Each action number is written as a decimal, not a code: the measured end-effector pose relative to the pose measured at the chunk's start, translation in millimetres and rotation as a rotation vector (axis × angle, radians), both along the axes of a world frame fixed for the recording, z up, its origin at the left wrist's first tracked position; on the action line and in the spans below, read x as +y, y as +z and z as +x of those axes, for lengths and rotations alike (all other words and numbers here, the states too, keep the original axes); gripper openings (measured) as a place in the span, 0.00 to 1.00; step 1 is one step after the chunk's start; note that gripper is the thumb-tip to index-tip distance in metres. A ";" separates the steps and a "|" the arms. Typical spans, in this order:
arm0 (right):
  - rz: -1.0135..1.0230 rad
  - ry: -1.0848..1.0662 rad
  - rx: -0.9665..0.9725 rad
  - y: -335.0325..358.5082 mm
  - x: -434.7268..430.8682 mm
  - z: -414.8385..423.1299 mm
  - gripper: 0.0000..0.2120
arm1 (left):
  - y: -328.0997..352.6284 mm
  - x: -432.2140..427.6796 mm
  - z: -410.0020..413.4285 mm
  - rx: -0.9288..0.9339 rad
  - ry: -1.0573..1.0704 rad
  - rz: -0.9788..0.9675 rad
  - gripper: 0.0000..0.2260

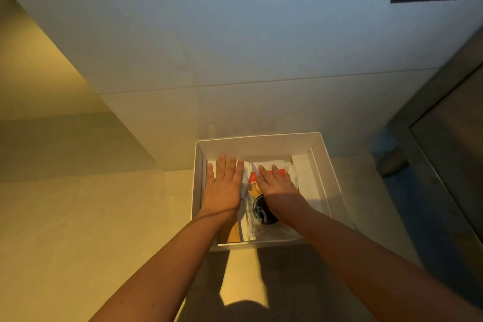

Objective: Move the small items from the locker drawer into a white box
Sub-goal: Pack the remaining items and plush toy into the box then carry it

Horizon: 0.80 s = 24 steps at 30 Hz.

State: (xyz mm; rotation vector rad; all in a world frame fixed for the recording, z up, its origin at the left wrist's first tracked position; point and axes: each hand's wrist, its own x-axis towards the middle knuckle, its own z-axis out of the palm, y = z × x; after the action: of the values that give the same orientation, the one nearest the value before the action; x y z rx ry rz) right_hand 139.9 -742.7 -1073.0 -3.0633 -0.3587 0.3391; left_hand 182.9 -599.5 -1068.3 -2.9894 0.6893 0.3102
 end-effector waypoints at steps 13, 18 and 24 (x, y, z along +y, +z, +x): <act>-0.014 -0.043 0.162 -26.4 12.6 1.2 0.28 | -29.3 17.7 -11.3 0.111 -0.002 -0.038 0.26; -0.025 -0.043 0.125 -25.0 5.8 -3.5 0.30 | -28.0 16.4 -13.7 0.095 0.008 -0.024 0.26; -0.036 -0.040 0.061 -16.4 -9.2 -8.1 0.33 | -13.9 10.1 -16.7 0.079 0.048 -0.016 0.27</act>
State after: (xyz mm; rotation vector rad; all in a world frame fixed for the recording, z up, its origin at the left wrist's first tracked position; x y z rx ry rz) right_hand 131.8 -751.9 -1089.4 -3.0817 -0.2914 0.4403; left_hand 166.2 -589.3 -1082.2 -3.0265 0.6304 0.4289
